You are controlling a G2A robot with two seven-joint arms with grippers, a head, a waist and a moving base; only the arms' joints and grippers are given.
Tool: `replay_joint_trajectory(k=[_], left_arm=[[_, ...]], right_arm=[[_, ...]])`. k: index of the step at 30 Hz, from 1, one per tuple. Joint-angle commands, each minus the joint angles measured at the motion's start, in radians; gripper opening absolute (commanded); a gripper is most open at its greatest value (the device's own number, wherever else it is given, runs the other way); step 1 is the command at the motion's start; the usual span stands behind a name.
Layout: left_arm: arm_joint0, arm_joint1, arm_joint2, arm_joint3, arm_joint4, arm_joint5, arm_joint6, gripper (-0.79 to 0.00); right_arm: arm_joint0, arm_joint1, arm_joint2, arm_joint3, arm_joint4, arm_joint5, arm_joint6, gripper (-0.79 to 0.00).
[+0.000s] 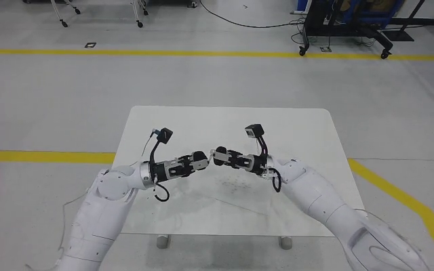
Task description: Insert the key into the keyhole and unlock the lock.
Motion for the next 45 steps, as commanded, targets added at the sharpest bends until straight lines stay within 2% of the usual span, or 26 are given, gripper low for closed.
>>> replay_joint_trajectory(k=[1, 14, 20, 23, 33, 34, 35, 36, 45], left_arm=[[-0.003, 0.001, 0.005, 0.002, 0.004, 0.004, 0.004, -0.489], [-0.012, 0.010, 0.028, 0.006, 0.039, 0.016, 0.034, -0.526], [-0.013, 0.014, 0.037, 0.003, 0.055, 0.022, 0.052, -0.634], [-0.012, 0.016, 0.038, 0.001, 0.064, 0.024, 0.064, -0.785], [-0.013, 0.023, 0.042, -0.003, 0.090, 0.034, 0.095, -0.785], [-0.013, 0.024, 0.042, -0.003, 0.092, 0.036, 0.102, -0.785], [-0.013, 0.025, 0.042, -0.003, 0.091, 0.036, 0.107, -0.785], [-0.012, 0.025, 0.040, -0.004, 0.090, 0.036, 0.110, -0.785], [-0.005, 0.028, 0.025, -0.001, 0.074, 0.035, 0.146, -0.785]], right_arm=[[-0.002, -0.010, 0.007, 0.008, -0.019, 0.000, -0.002, -0.785], [-0.007, -0.053, 0.041, 0.045, -0.082, 0.000, -0.002, -0.785], [-0.013, -0.059, 0.059, 0.048, -0.092, 0.000, -0.002, -0.785], [-0.015, -0.062, 0.064, 0.051, -0.097, 0.000, -0.002, -0.785], [-0.017, -0.069, 0.076, 0.059, -0.108, 0.000, -0.002, -0.785], [-0.017, -0.070, 0.076, 0.060, -0.109, 0.000, -0.002, -0.760], [-0.016, -0.070, 0.077, 0.061, -0.110, 0.000, -0.002, -0.197], [-0.015, -0.070, 0.080, 0.064, -0.109, 0.000, -0.002, 0.000], [-0.017, -0.068, 0.112, 0.064, -0.105, 0.000, -0.002, 0.000]])
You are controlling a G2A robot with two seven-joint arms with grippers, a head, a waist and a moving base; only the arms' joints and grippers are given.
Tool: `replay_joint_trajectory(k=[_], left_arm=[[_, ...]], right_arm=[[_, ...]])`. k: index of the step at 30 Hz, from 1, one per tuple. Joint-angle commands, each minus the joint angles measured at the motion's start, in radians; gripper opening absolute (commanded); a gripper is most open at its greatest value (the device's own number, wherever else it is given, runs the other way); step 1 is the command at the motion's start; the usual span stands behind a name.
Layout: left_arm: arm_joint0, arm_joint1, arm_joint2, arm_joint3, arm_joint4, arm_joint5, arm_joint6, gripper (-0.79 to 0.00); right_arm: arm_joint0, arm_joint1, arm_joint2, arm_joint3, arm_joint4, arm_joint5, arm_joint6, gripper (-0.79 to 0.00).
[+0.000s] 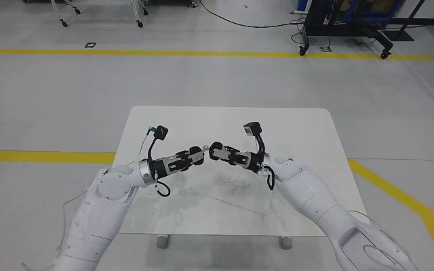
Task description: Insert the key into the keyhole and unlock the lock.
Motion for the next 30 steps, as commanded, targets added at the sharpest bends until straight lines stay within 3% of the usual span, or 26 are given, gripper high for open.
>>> replay_joint_trajectory(k=[1, 5, 7, 10, 14, 18, 22, 25, 26, 28, 30], left_arm=[[0.000, 0.000, 0.000, 0.000, 0.000, 0.000, 0.000, -0.785], [0.013, -0.003, 0.016, -0.017, -0.048, -0.001, 0.000, -0.785], [0.014, -0.004, 0.032, -0.007, -0.192, 0.006, -0.068, -0.785], [-0.015, 0.001, 0.029, 0.026, -0.225, 0.025, -0.142, -0.785], [-0.024, 0.007, 0.023, 0.038, -0.175, 0.045, -0.142, -0.785], [-0.017, 0.016, 0.009, 0.012, -0.039, 0.070, -0.110, -0.785], [-0.014, 0.020, 0.034, -0.029, 0.084, 0.095, -0.116, -0.785], [-0.022, 0.021, 0.069, -0.045, 0.154, 0.104, -0.138, -0.785], [-0.026, 0.021, 0.080, -0.047, 0.172, 0.105, -0.145, -0.785], [-0.032, 0.020, 0.100, -0.050, 0.183, 0.098, -0.164, -0.785], [-0.039, 0.021, 0.113, -0.046, 0.175, 0.095, -0.183, -0.785]], right_arm=[[0.000, 0.000, 0.000, 0.000, 0.000, 0.000, 0.000, 0.000], [0.000, 0.000, 0.000, 0.000, 0.000, 0.000, 0.000, 0.000], [0.000, 0.000, 0.000, 0.000, 0.000, 0.000, 0.000, 0.000], [0.000, 0.000, 0.000, 0.000, 0.000, 0.000, 0.000, 0.000], [0.060, 0.025, 0.018, -0.036, -0.520, 0.084, -0.073, 0.000], [0.015, 0.075, 0.100, -0.115, -0.699, 0.196, -0.081, 0.000], [-0.058, 0.126, 0.177, -0.237, -0.763, 0.281, 0.034, 0.000], [-0.112, 0.152, 0.216, -0.338, -0.752, 0.311, 0.112, -0.179], [-0.128, 0.158, 0.225, -0.364, -0.728, 0.303, 0.137, -0.203], [-0.148, 0.169, 0.239, -0.401, -0.679, 0.287, 0.189, -0.135], [-0.160, 0.175, 0.243, -0.424, -0.620, 0.266, 0.229, -0.142]])
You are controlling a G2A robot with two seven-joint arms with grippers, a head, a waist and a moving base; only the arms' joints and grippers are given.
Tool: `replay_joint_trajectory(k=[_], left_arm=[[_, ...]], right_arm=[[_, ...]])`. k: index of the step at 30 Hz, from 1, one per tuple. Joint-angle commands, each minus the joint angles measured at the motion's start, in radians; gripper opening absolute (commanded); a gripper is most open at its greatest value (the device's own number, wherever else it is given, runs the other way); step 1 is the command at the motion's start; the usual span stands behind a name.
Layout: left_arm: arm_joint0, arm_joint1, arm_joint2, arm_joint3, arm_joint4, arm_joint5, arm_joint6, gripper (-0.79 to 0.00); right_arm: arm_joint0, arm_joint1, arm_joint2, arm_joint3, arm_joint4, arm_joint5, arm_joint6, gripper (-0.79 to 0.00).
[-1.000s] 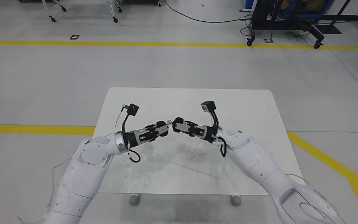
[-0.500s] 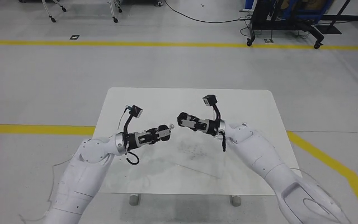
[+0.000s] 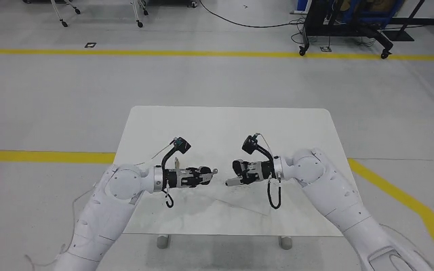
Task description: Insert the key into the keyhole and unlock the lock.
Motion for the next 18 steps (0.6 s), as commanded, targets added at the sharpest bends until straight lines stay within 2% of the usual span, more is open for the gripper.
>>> replay_joint_trajectory(k=[1, 6, 8, 18], left_arm=[[-0.008, 0.001, 0.011, 0.005, -0.008, -0.004, -0.019, -0.785], [-0.025, 0.001, 0.037, 0.015, -0.015, -0.010, -0.047, -0.785], [-0.031, 0.002, 0.047, 0.018, -0.010, -0.010, -0.050, -0.785], [-0.057, 0.003, 0.086, 0.036, -0.026, -0.014, -0.066, -0.785]], right_arm=[[-0.006, 0.005, 0.002, -0.013, 0.060, -0.017, 0.036, -0.191], [0.005, 0.010, -0.018, -0.006, 0.107, -0.009, 0.056, -0.320], [0.014, 0.007, -0.029, 0.010, 0.112, -0.008, 0.050, -0.403], [0.055, -0.002, -0.071, 0.054, 0.153, -0.012, 0.046, -0.459]])
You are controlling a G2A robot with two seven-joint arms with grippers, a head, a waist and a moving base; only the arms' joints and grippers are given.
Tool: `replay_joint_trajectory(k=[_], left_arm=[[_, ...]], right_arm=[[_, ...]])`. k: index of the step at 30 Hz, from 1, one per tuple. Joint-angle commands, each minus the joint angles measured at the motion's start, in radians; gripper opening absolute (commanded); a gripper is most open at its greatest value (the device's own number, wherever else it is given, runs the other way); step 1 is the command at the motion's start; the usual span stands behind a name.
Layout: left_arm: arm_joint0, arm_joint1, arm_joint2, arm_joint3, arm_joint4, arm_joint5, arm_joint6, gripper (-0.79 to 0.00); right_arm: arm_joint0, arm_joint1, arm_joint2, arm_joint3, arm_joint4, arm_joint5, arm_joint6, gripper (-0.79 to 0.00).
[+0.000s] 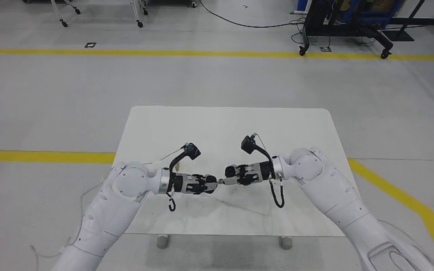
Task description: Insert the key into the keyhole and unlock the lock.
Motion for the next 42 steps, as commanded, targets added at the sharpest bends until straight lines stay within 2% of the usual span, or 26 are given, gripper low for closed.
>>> replay_joint_trajectory(k=[1, 4, 8, 13, 15, 23, 24, 25, 26, 35, 42], left_arm=[[-0.003, 0.000, 0.005, 0.002, -0.002, 0.000, 0.003, -0.785], [-0.007, 0.001, 0.010, 0.005, 0.003, 0.002, 0.014, -0.785], [-0.010, 0.003, 0.017, 0.008, -0.002, 0.004, 0.023, -0.785], [-0.015, 0.004, 0.029, 0.010, 0.004, 0.010, 0.032, -0.785], [-0.018, 0.004, 0.033, 0.011, 0.007, 0.015, 0.034, -0.785], [-0.021, 0.008, 0.035, 0.014, 0.003, 0.017, 0.054, -0.785], [-0.021, 0.009, 0.034, 0.015, 0.003, 0.017, 0.059, -0.606], [-0.020, 0.010, 0.033, 0.014, 0.004, 0.017, 0.063, -0.351], [-0.020, 0.011, 0.032, 0.014, 0.006, 0.019, 0.068, 0.000], [-0.005, 0.022, -0.009, 0.010, -0.046, -0.010, 0.106, 0.000], [0.013, 0.031, -0.038, 0.005, -0.076, -0.020, 0.128, 0.000]], right_arm=[[0.006, -0.002, -0.012, 0.005, 0.006, 0.003, 0.003, -0.465], [0.018, -0.008, -0.033, 0.018, 0.019, -0.002, 0.006, -0.474], [0.037, -0.015, -0.057, 0.044, 0.036, -0.003, 0.005, -0.536], [0.054, -0.017, -0.080, 0.058, 0.052, -0.001, 0.007, -0.680], [0.058, -0.016, -0.088, 0.059, 0.057, 0.001, 0.009, -0.785], [0.070, -0.008, -0.128, 0.054, 0.071, -0.014, -0.006, -0.785], [0.071, -0.006, -0.132, 0.051, 0.077, -0.019, -0.011, -0.785], [0.071, -0.004, -0.136, 0.050, 0.084, -0.024, -0.017, -0.785], [0.071, 0.000, -0.139, 0.048, 0.090, -0.030, -0.022, -0.785], [0.056, 0.048, -0.127, 0.058, 0.141, -0.084, -0.076, -0.785], [0.007, 0.112, -0.033, 0.054, 0.159, -0.149, -0.141, -0.785]])
